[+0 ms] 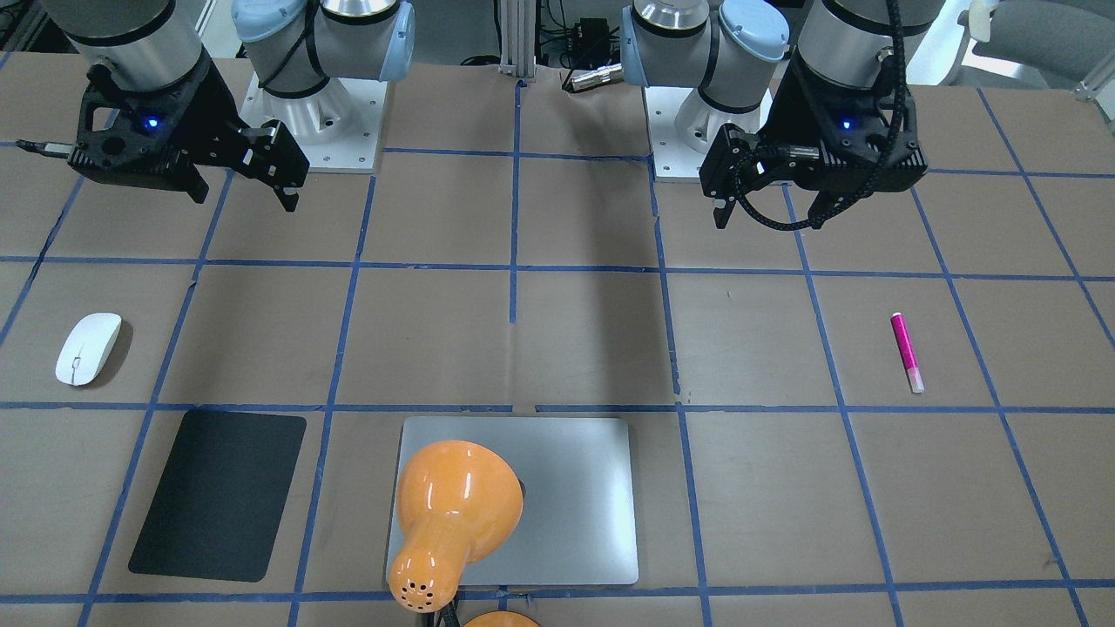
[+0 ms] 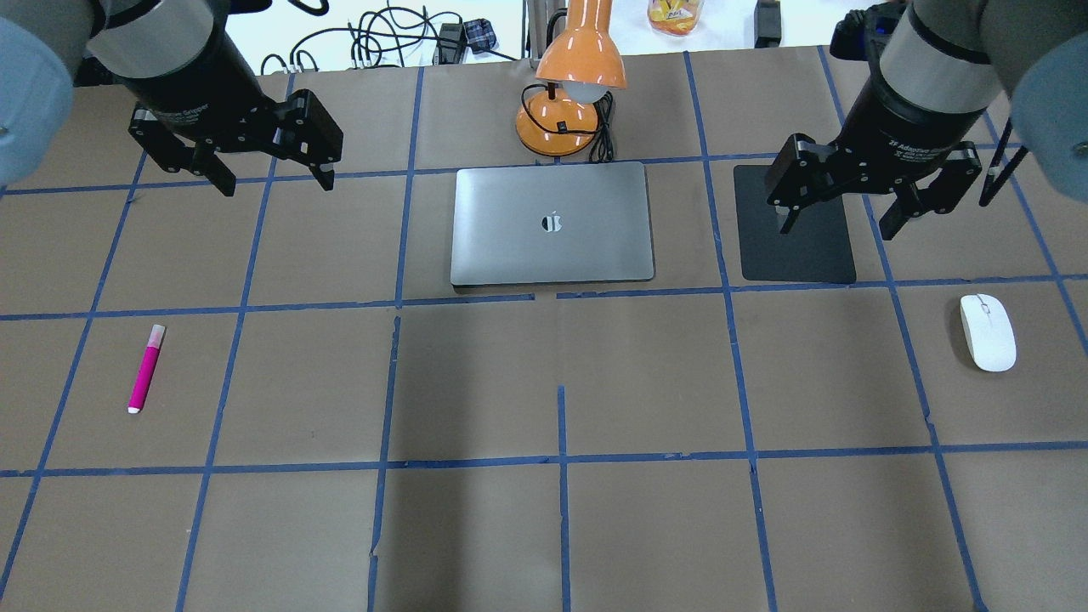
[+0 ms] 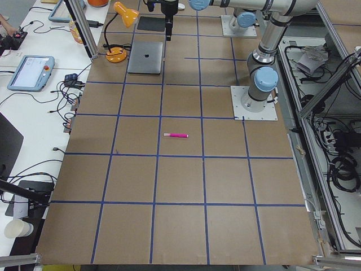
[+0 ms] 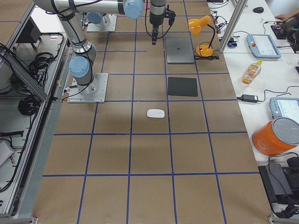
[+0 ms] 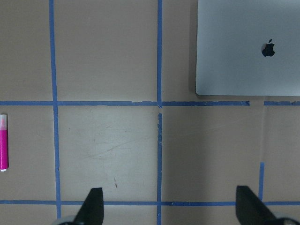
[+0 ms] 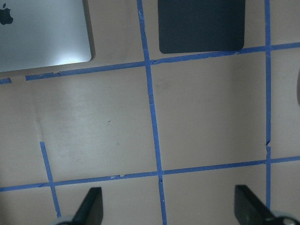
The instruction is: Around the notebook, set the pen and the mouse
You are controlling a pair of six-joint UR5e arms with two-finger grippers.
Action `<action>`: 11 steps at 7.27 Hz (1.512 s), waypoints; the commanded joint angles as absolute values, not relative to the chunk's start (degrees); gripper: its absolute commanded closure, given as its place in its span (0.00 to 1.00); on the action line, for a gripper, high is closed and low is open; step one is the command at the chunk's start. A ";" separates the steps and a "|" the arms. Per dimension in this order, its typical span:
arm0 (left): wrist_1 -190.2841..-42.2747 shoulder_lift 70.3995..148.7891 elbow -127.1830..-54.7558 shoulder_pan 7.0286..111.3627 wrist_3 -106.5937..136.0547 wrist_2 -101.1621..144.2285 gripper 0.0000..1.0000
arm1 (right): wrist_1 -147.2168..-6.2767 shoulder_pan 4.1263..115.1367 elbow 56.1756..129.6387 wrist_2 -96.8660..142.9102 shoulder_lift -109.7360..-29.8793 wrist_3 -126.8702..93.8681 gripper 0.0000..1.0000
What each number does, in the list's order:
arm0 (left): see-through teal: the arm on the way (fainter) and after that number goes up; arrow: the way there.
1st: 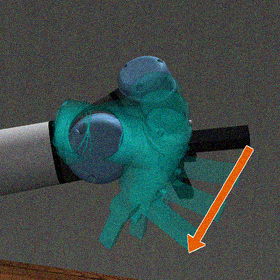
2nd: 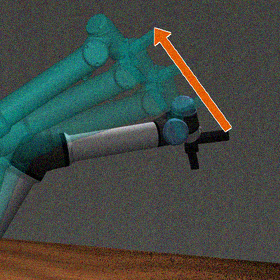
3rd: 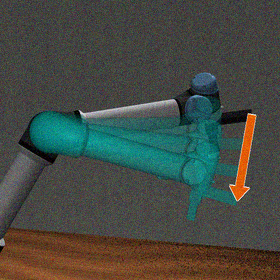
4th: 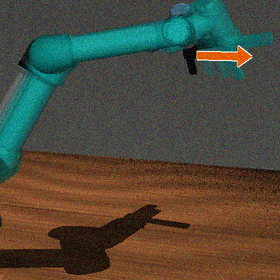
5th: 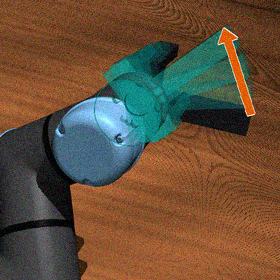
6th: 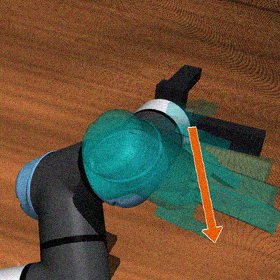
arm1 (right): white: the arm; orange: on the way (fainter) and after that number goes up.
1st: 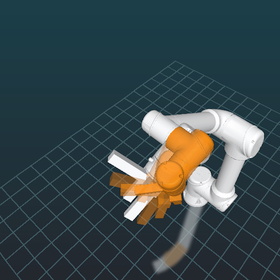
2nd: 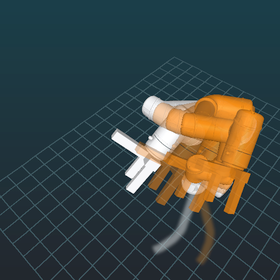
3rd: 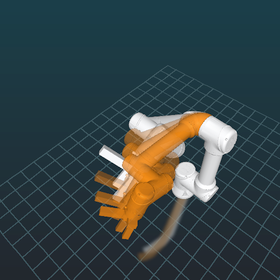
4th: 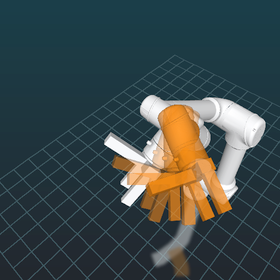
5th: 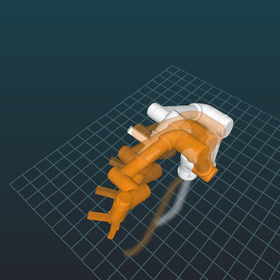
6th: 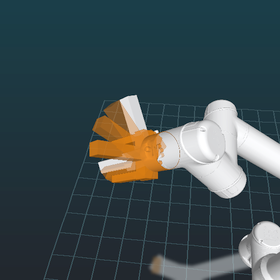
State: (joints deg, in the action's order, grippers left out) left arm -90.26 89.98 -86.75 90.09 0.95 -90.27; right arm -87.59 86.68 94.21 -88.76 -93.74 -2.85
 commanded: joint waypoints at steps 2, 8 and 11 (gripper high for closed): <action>-90.18 89.74 -87.27 90.09 0.97 -90.26 0.00 | -87.71 86.66 94.13 -88.86 -93.52 -2.29 0.00; -90.44 89.73 -88.59 82.84 -7.41 -91.05 0.00 | -89.03 71.67 94.65 -91.67 -92.55 11.91 0.00; -88.78 92.53 -94.37 66.16 -22.96 -94.64 0.00 | -101.99 62.36 101.22 -91.41 -87.89 25.61 0.00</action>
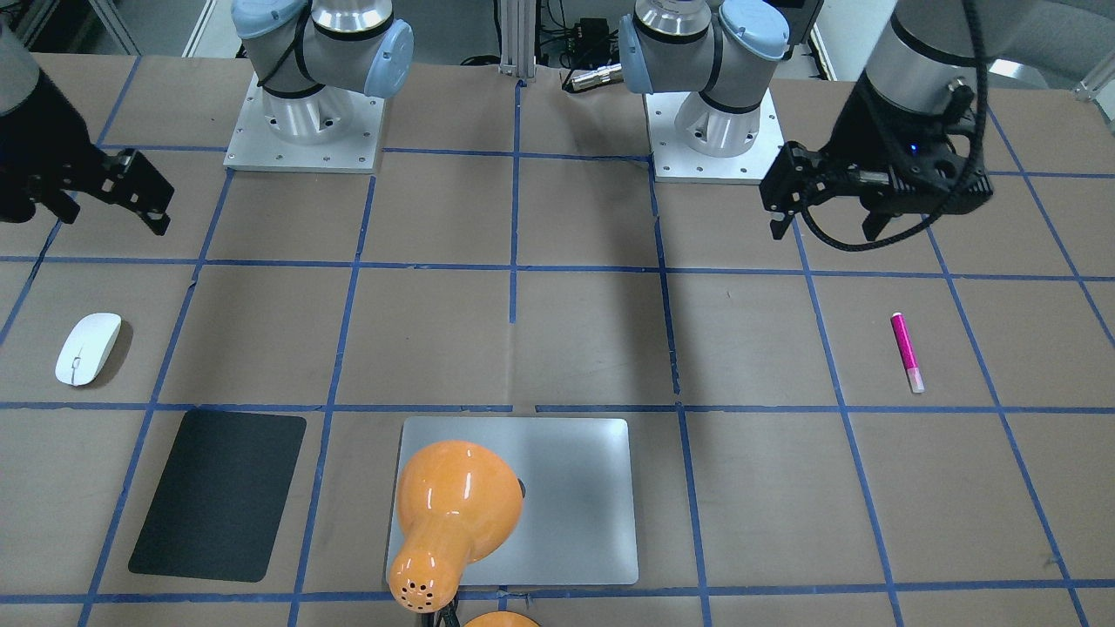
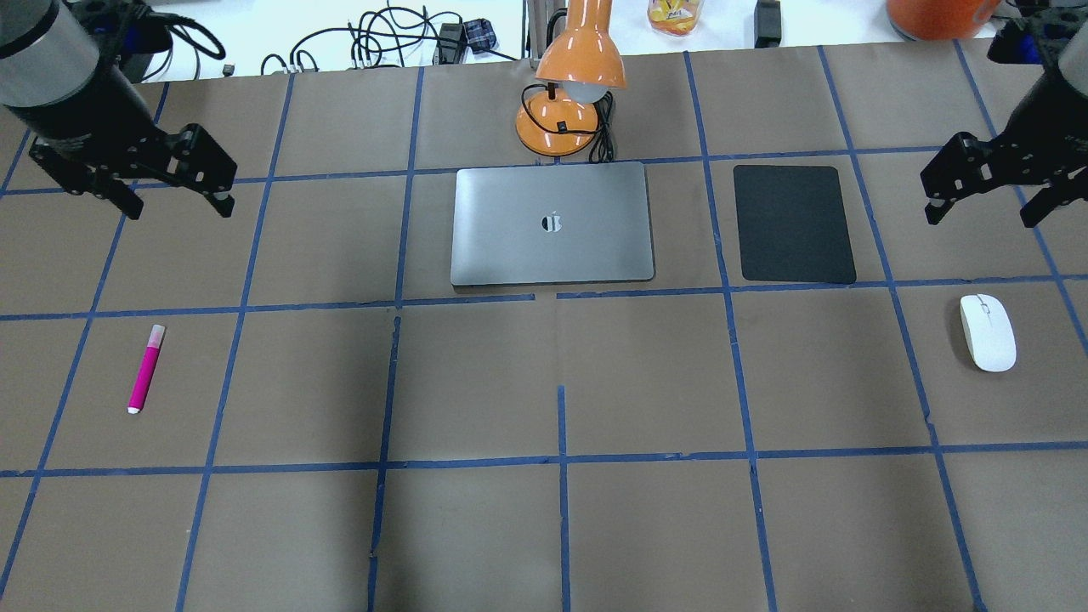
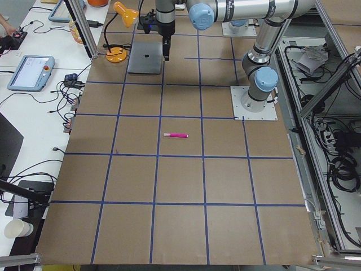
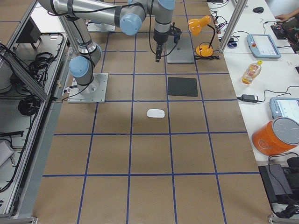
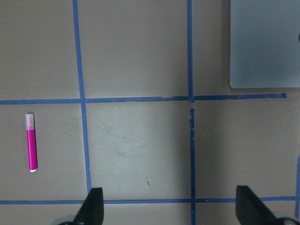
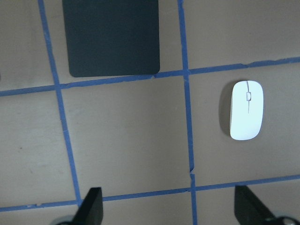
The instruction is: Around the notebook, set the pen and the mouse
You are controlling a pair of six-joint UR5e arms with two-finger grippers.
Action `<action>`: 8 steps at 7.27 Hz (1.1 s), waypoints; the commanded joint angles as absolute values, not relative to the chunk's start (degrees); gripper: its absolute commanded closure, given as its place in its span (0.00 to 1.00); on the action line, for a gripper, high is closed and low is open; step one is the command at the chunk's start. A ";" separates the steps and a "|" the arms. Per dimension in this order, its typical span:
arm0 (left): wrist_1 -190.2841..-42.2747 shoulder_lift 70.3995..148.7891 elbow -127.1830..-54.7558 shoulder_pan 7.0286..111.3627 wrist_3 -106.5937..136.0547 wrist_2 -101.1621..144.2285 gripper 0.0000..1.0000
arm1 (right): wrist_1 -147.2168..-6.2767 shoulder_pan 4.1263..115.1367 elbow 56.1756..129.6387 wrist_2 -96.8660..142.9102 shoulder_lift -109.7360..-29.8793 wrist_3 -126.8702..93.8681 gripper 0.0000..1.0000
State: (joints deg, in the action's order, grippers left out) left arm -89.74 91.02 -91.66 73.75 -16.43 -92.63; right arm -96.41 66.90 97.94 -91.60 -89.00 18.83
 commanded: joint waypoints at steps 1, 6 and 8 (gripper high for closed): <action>-81.11 94.29 -98.31 62.70 -35.38 -94.83 0.00 | -106.74 58.92 104.90 -91.23 -87.11 28.27 0.00; -47.55 106.06 -116.29 54.33 -40.34 -92.81 0.00 | -122.52 52.40 113.73 -91.32 -78.86 32.25 0.00; -44.06 110.11 -116.80 52.30 -40.08 -91.59 0.00 | -125.22 51.42 114.08 -91.32 -76.57 32.26 0.00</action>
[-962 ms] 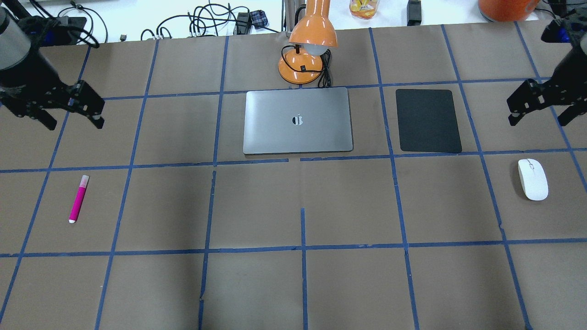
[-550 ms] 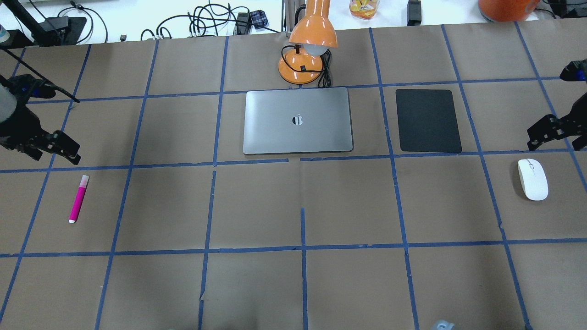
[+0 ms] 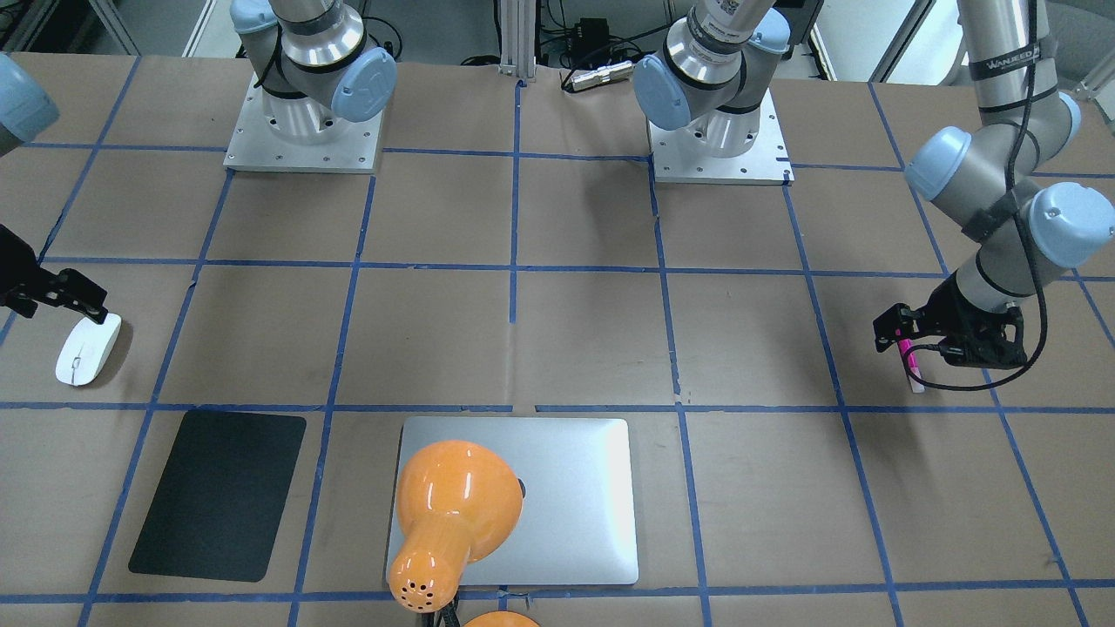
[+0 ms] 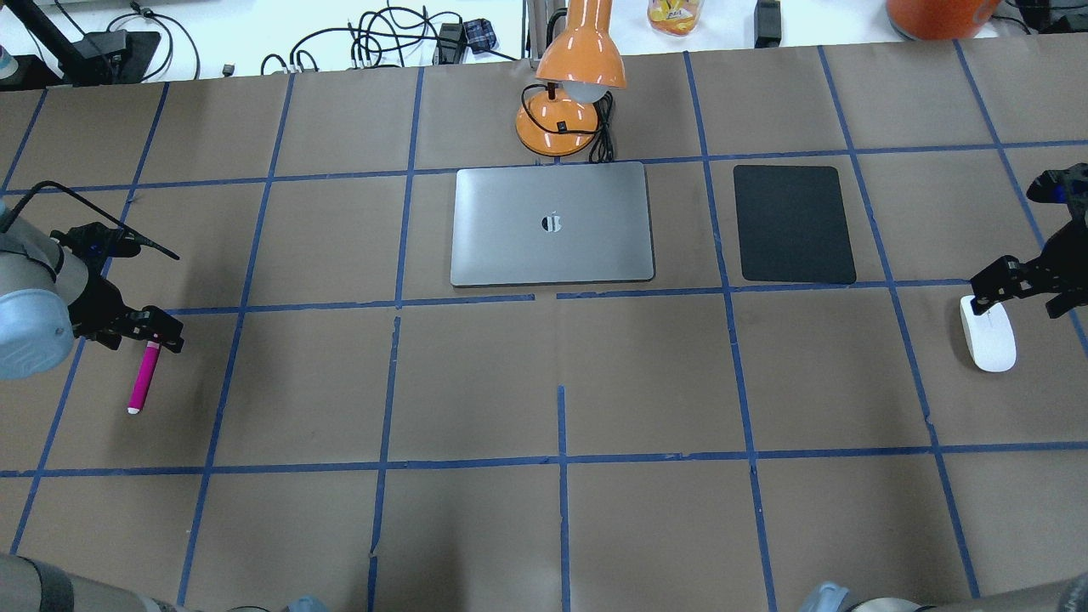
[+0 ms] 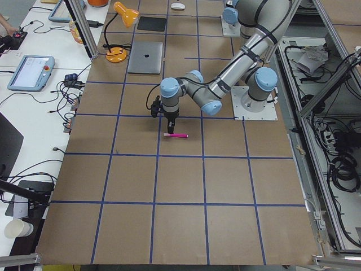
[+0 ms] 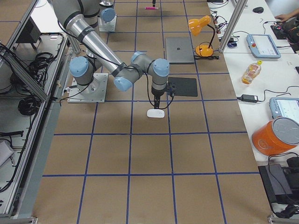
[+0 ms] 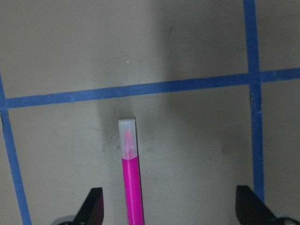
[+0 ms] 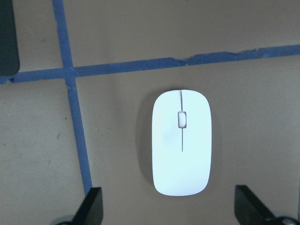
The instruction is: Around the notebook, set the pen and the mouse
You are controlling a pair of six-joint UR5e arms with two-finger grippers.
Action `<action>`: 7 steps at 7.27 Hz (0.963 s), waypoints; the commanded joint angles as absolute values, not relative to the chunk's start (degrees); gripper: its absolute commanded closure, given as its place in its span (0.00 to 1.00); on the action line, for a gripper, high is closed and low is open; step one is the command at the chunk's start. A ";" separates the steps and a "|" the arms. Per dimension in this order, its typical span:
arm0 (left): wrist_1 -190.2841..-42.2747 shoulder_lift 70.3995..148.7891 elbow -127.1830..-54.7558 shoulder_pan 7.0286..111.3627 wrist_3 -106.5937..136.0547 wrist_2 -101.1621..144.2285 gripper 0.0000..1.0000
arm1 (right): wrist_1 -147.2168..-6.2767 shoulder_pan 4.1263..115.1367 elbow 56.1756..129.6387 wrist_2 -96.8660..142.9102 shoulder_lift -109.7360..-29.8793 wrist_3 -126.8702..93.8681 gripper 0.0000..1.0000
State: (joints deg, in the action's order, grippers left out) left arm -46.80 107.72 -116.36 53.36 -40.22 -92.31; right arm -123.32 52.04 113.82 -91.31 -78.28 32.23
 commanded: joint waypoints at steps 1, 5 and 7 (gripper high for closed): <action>-43.51 110.47 -116.20 52.21 -40.43 -91.84 0.03 | -126.64 51.33 114.00 -91.41 -74.12 32.34 0.00; -42.98 111.80 -116.19 52.21 -39.64 -92.02 1.00 | -129.46 51.42 114.08 -91.49 -70.32 32.34 0.00; -43.33 111.01 -116.28 52.47 -39.20 -92.46 1.00 | -129.46 51.42 113.91 -91.93 -69.18 32.52 0.00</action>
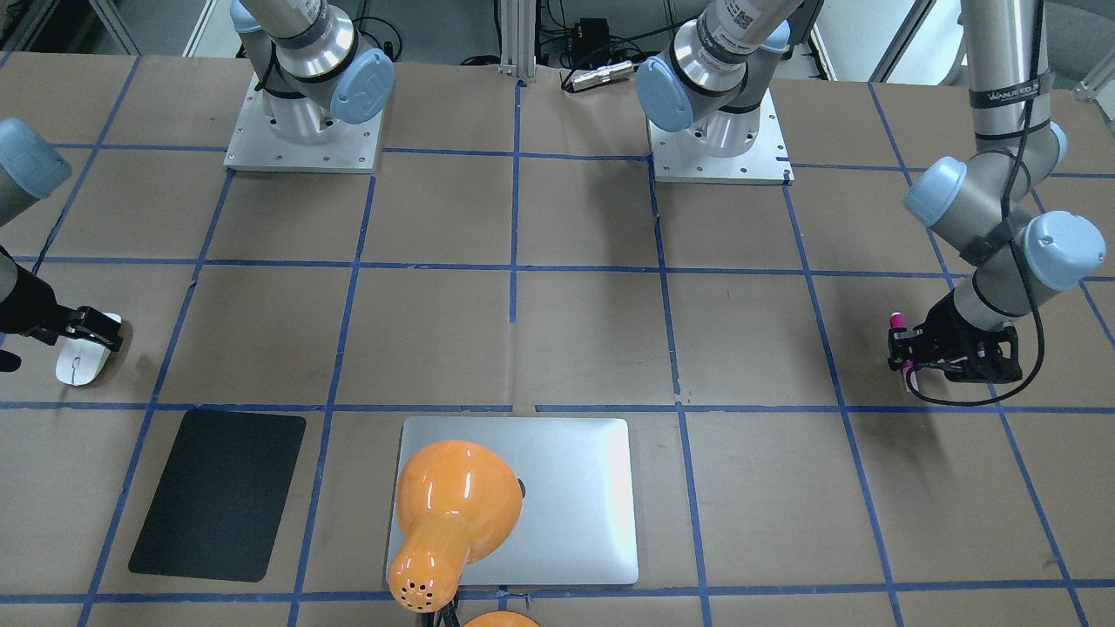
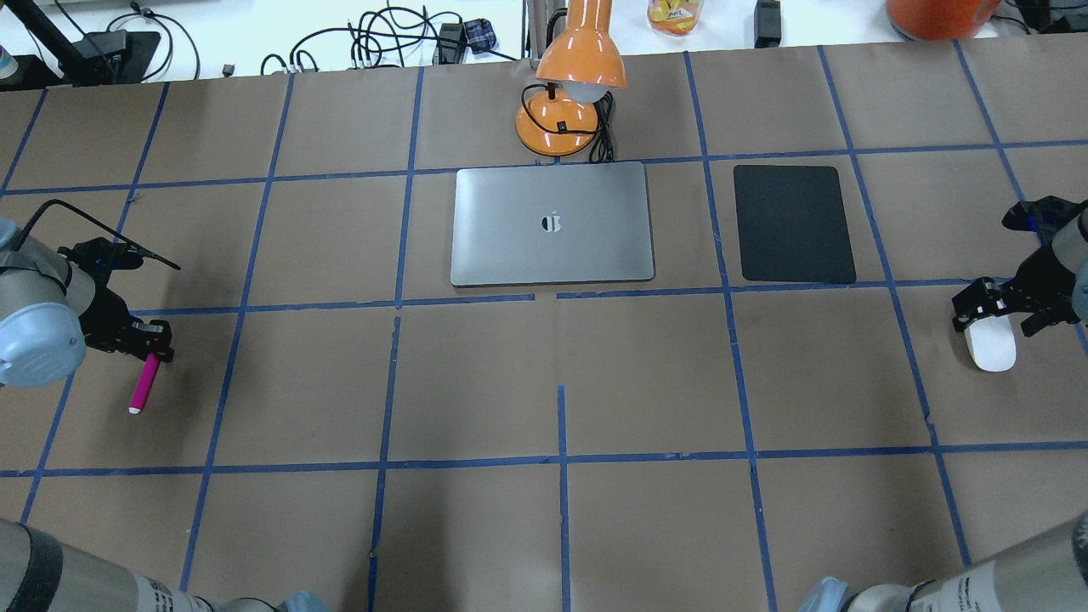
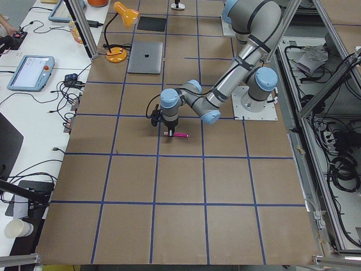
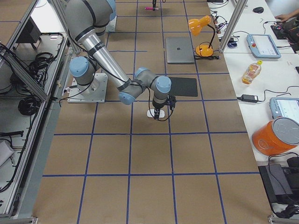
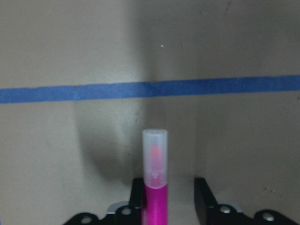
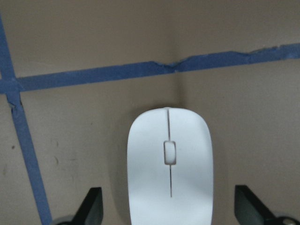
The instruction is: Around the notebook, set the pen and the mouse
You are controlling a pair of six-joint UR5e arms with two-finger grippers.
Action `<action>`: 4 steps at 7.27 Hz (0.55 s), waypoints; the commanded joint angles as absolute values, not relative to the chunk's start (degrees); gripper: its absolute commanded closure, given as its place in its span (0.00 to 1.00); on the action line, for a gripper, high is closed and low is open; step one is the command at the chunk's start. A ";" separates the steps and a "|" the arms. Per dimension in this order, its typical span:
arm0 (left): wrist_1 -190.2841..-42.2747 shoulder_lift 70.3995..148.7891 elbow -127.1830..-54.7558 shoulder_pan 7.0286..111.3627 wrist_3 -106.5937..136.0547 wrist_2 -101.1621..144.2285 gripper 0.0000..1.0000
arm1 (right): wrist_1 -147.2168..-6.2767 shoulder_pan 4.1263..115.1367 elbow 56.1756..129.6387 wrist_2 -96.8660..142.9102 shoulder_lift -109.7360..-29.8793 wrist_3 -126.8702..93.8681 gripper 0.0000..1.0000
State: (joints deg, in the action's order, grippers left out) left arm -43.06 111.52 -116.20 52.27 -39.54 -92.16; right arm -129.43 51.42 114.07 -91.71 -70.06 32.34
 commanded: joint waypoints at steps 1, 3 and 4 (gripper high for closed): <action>-44.72 109.96 -116.45 53.25 -35.46 -92.46 1.00 | -129.46 51.42 114.08 -91.93 -68.91 32.43 0.00; -46.58 109.42 -116.28 53.35 -33.75 -91.76 1.00 | -129.46 51.42 114.08 -91.76 -68.91 32.52 0.03; -46.58 109.42 -116.28 53.35 -33.66 -91.58 1.00 | -129.38 51.42 113.82 -91.93 -68.91 32.43 0.19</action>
State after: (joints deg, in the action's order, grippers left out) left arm -46.28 109.53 -116.32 53.30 -34.14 -91.86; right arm -129.45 51.41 114.02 -91.82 -68.94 32.47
